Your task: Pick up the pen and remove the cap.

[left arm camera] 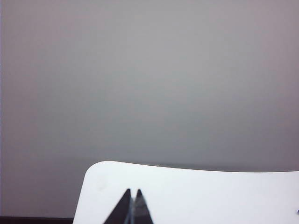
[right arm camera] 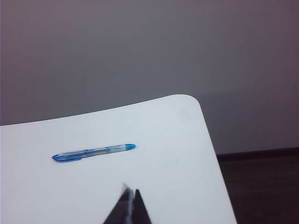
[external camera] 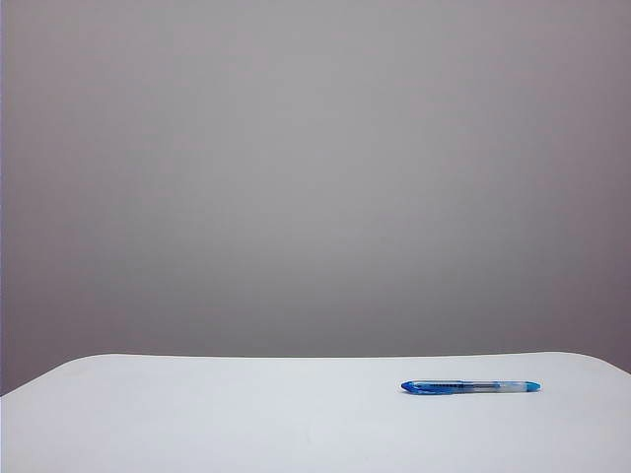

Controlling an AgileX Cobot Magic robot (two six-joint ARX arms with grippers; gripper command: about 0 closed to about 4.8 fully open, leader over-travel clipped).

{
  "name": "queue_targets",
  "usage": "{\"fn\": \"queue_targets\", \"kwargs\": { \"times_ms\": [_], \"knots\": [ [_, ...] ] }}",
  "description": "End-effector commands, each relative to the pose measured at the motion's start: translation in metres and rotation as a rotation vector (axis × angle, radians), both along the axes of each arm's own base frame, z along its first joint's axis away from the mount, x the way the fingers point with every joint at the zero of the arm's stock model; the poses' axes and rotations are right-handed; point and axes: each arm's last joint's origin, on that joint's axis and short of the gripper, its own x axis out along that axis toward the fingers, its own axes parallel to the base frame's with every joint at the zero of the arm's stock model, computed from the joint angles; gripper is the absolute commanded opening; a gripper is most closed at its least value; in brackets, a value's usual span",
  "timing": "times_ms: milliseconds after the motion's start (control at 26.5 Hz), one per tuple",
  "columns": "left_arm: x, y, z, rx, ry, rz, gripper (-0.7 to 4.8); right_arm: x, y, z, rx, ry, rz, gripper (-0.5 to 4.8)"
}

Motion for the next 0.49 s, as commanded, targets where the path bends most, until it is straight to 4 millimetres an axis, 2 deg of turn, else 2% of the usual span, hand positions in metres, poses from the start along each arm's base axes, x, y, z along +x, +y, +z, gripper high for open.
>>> {"fn": "queue_targets", "kwargs": {
  "times_ms": [38, 302, 491],
  "knots": [
    [-0.001, -0.001, 0.004, -0.007, -0.023, -0.055, -0.05, 0.001, -0.002, 0.000, -0.030, -0.014, -0.054, 0.00],
    [-0.002, -0.002, 0.011, -0.031, -0.051, -0.061, -0.05, 0.001, -0.002, 0.005, -0.020, -0.074, -0.069, 0.00],
    [-0.011, 0.001, 0.049, -0.098, -0.133, 0.040, -0.05, 0.001, 0.000, 0.019, 0.010, -0.197, -0.022, -0.01]
  ]
}}
